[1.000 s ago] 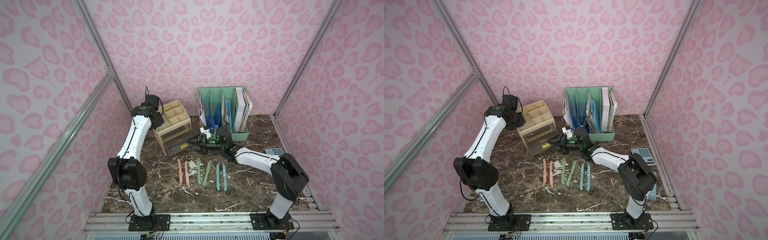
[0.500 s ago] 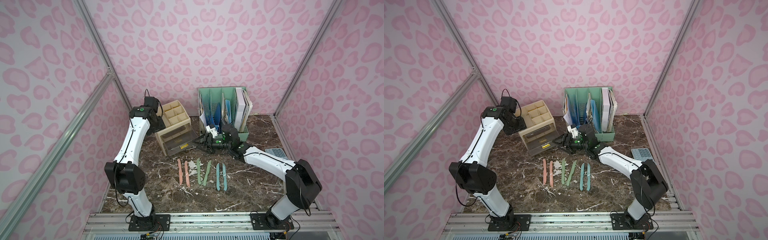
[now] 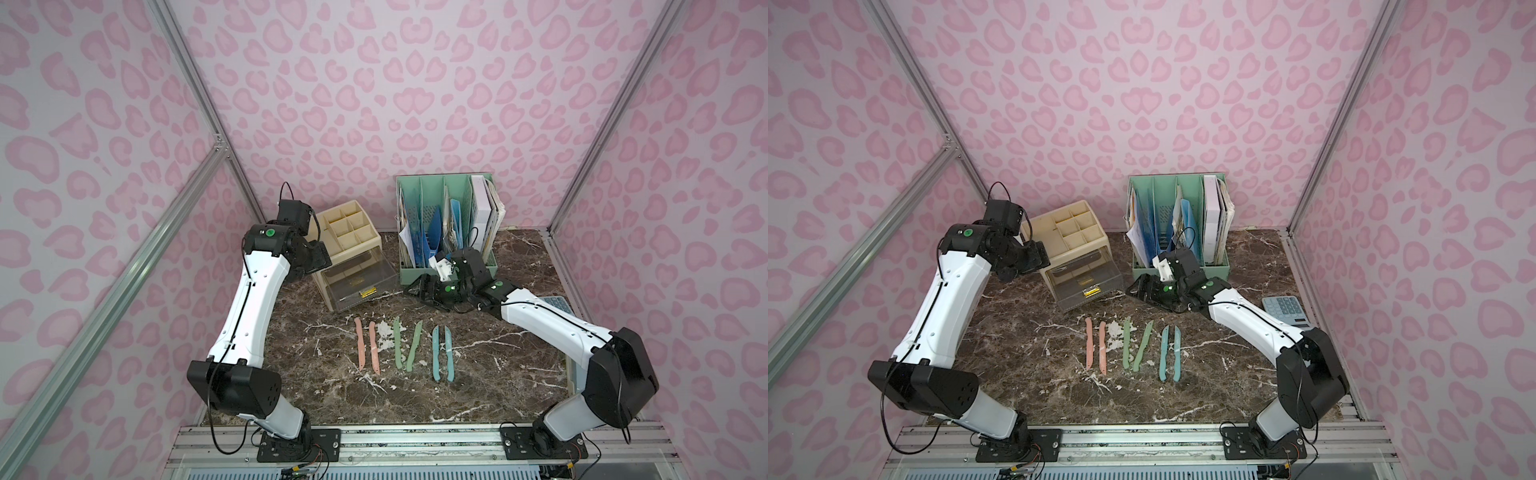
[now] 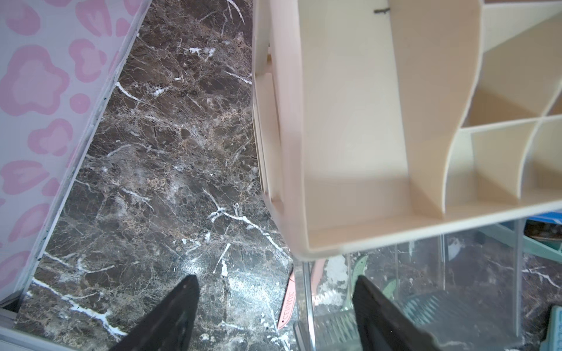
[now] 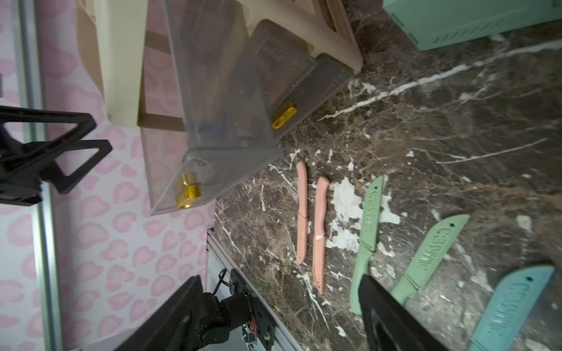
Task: Place the fruit knives into the drawer by color
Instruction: Pick up the fruit knife from the center of the board.
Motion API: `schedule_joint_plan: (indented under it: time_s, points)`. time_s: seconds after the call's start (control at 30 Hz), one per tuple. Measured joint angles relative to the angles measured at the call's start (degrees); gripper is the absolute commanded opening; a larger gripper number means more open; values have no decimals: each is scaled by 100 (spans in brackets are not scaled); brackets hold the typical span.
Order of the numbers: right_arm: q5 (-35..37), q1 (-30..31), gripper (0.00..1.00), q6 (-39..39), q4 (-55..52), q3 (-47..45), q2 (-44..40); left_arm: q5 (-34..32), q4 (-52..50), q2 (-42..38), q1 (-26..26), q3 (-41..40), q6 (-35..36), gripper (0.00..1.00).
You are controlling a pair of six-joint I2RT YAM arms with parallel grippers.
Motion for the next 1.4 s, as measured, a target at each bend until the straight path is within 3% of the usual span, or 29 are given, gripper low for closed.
schedule_joint_plan:
  time_s: [0.17,0.33,0.6,0.97,1.17,1.4]
  points:
    - [527,0,84,-452,-599,-11,0,79,-11,-492,-55,-315,2,88]
    - [1156,15,84,-769,-1073,-227,-11,232,-31,-977,-179,-660,2,99]
    - [2079,323,78,-970,-1567,-890,-127,662,-118,-2004,-385,-1368,28,99]
    - [2940,992,72,-750,-1810,-1648,-365,2166,184,-3550,-442,-3200,57,99]
    - [3136,1058,61,-623,-1792,-1950,-289,3064,706,-4271,-466,-4266,-26,99]
    - [3252,1097,56,-590,-1567,-2201,-109,3486,986,-4666,-466,-4809,-155,99]
